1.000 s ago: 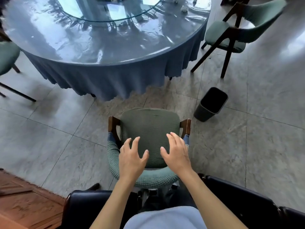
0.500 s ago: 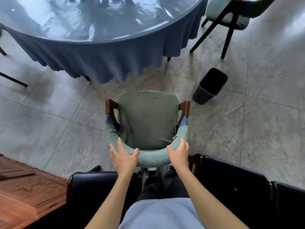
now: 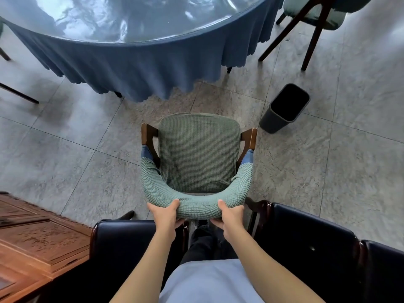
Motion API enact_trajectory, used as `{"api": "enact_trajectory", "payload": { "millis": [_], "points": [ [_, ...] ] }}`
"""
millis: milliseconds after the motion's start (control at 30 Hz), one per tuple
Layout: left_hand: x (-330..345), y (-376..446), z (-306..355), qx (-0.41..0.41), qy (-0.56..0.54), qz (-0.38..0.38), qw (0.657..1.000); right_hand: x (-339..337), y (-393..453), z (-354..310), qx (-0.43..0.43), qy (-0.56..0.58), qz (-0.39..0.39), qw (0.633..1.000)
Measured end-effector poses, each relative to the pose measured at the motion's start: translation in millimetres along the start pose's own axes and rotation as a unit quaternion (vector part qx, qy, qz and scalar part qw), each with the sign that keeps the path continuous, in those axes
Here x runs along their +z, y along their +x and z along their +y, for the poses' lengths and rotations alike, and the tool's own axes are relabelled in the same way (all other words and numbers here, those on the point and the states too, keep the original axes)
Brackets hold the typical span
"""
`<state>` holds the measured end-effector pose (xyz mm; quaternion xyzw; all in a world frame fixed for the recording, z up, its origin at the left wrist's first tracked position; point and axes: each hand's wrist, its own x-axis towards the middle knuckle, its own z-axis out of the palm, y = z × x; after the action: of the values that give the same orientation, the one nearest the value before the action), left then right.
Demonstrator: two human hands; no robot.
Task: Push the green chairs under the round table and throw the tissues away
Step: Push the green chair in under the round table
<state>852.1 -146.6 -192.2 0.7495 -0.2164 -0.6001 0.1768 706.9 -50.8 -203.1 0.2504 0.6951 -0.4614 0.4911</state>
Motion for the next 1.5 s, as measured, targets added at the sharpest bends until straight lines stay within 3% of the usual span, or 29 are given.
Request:
{"api": "enact_trajectory", "payload": {
  "millis": [667,1500],
  "points": [
    [15.2,0.9,-2.1,-0.011,-0.012,0.042,0.999,-5.5,6.2,-10.9,-0.045,-0.025,0.05,0.997],
    [138.2,-56.8,-20.9,-0.056,-0.076,0.088,0.992,-82.6,79.7,-107.2,-0.105,-0.133,0.078,0.982]
  ]
}}
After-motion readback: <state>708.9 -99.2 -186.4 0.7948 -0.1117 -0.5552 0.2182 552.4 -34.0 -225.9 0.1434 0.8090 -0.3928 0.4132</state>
